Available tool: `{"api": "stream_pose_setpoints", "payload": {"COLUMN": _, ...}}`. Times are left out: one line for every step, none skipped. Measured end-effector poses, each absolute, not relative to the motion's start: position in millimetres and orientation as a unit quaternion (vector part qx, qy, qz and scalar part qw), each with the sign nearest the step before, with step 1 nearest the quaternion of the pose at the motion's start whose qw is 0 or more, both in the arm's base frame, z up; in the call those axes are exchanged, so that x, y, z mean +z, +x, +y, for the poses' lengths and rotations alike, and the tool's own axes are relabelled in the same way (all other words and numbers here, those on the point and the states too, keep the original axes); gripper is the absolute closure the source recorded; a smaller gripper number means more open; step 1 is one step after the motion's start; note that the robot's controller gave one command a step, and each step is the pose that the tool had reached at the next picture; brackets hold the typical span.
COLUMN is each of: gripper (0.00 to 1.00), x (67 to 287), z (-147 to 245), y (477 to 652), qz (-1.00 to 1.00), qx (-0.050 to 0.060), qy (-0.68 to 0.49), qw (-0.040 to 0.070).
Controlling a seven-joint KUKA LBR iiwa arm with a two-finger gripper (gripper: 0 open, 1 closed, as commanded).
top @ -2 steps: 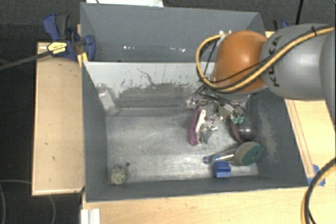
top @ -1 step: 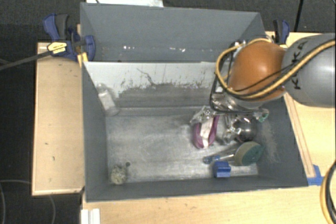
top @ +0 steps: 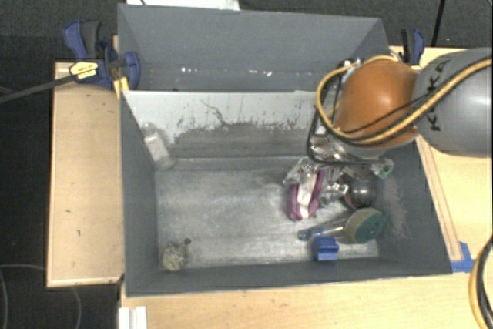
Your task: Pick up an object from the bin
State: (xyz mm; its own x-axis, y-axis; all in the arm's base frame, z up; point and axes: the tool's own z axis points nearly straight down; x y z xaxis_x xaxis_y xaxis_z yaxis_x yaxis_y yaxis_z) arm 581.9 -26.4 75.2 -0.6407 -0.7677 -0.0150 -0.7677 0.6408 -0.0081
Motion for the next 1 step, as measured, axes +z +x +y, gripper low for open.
{"api": "stream_pose_setpoints", "payload": {"gripper": 1.00, "x": 232.3, "z": -107.8, "y": 560.3, "qz": 0.793, "qx": -0.002, "qy": -0.609, "qw": 0.002}}
